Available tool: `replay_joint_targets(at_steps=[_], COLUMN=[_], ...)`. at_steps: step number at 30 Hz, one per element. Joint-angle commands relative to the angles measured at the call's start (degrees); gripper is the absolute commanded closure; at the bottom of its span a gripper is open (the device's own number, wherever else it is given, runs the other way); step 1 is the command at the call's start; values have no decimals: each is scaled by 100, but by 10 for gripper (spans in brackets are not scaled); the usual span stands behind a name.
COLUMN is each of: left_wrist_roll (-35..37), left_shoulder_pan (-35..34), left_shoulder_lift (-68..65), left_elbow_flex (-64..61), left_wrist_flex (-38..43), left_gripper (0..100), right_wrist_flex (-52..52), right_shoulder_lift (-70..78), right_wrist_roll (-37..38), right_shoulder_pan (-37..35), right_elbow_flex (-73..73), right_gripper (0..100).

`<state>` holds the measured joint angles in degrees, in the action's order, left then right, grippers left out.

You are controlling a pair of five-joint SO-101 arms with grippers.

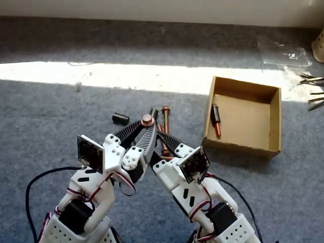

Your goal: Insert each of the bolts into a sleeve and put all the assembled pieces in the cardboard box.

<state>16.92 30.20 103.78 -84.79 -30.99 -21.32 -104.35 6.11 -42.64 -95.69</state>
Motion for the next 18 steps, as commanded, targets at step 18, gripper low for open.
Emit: replay_joint_targets(at_steps=[18], left_wrist_roll=[62], left_shoulder_pan=[-391], left_shoulder_lift=[84], left_elbow_flex=[312], left_wrist_flex=[-9], left_gripper=[839], right_wrist_flex=[4], right_shoulder_lift=[-66], right_wrist_roll=[-9], right_shoulder_pan=[-57], right_elbow_flex=[-637], right_gripper=[994])
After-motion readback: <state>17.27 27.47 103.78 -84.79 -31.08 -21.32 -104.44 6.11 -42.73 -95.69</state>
